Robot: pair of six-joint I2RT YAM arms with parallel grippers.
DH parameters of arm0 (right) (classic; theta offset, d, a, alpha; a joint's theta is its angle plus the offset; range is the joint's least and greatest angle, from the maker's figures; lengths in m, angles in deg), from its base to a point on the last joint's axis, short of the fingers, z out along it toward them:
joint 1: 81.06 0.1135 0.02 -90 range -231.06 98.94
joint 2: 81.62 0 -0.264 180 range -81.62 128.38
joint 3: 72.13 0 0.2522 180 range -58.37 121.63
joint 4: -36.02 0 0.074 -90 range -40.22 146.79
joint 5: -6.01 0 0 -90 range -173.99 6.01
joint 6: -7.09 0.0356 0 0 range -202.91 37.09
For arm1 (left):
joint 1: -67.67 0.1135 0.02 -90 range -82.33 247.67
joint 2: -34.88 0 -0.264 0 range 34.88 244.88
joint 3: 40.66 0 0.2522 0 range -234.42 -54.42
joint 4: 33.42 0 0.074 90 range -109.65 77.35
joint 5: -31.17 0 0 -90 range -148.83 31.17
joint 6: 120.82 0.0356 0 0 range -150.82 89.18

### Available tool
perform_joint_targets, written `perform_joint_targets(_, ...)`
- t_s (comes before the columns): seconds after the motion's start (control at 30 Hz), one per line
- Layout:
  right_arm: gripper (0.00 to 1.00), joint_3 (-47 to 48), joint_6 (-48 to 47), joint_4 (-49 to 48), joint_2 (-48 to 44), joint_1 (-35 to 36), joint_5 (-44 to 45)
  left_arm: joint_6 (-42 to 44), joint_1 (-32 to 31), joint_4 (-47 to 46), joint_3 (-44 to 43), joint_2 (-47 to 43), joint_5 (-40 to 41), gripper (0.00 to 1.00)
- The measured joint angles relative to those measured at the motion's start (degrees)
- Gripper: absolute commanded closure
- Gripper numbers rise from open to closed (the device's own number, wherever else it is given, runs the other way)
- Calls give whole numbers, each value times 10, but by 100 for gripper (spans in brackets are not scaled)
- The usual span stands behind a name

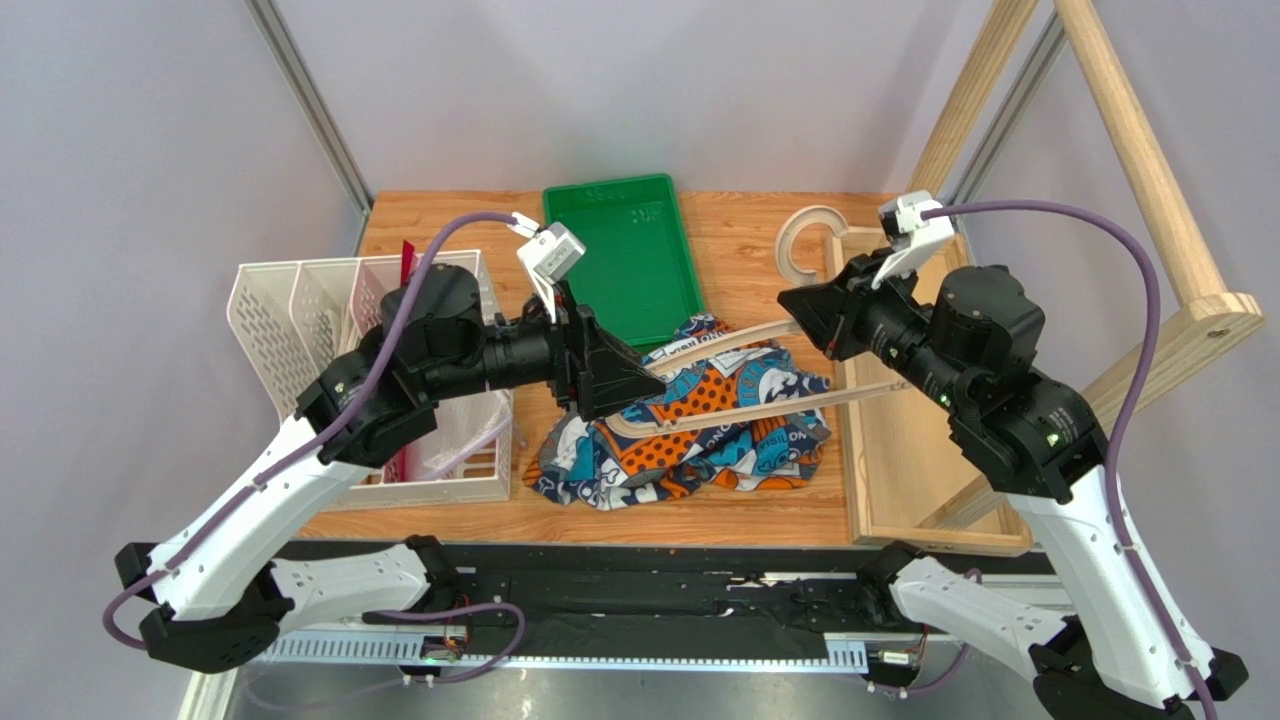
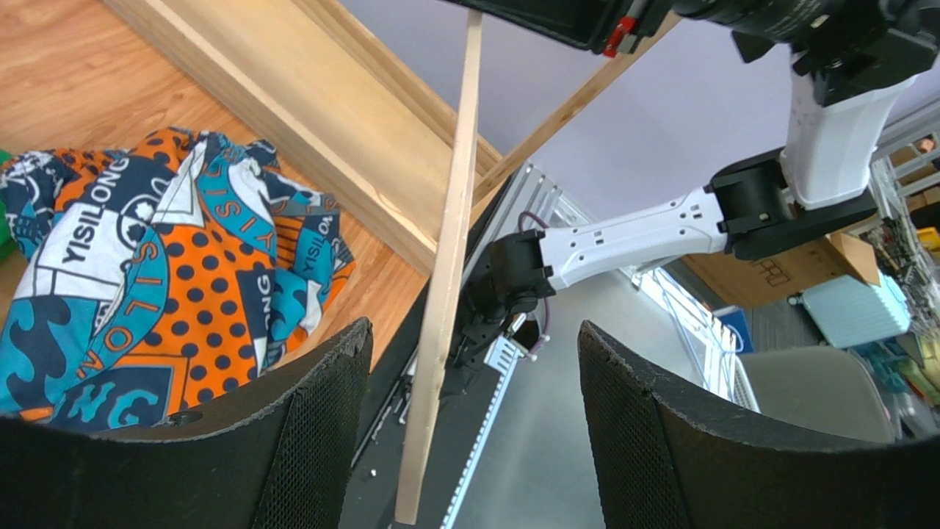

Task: Remove the shorts from the hanger

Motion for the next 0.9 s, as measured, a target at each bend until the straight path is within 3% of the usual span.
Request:
perform_joint_targets(0.17,100,0,0,0,-7,0,0,1,-2,0,15,4,-1,30)
perform_joint_targets(0.27,100,0,1,0,-12,0,3,-2,-3,-5,26,5,-2,37)
perform_joint_targets(0.33,100,0,3,0,-13,0,8,-5,-3,-13,37,5,-3,50)
perform_joint_targets(0.37,100,0,5,0,-13,0,9,-8,-3,-23,49,4,-5,65)
perform_joint_targets(0.4,100,0,6,0,-13,0,11,-12,-3,-28,59,3,-5,88)
perform_joint_targets(0.47,99,0,10,0,-12,0,13,-24,-5,-38,71,2,-8,100)
perform_joint_targets(0.57,89,0,16,3,-9,0,18,-25,-16,-61,76,1,-19,100)
perform_joint_targets(0.6,78,0,18,3,-9,0,18,-26,-19,-62,76,-1,-18,100)
perform_joint_targets(0.67,66,1,25,3,-9,0,18,-26,-20,-62,76,-3,-14,100)
perform_joint_targets(0.77,36,11,38,12,-9,0,18,-27,-21,-63,80,-9,-5,100)
perform_joint_targets(0.9,20,39,51,42,-9,0,13,-25,-18,-63,84,-21,20,100)
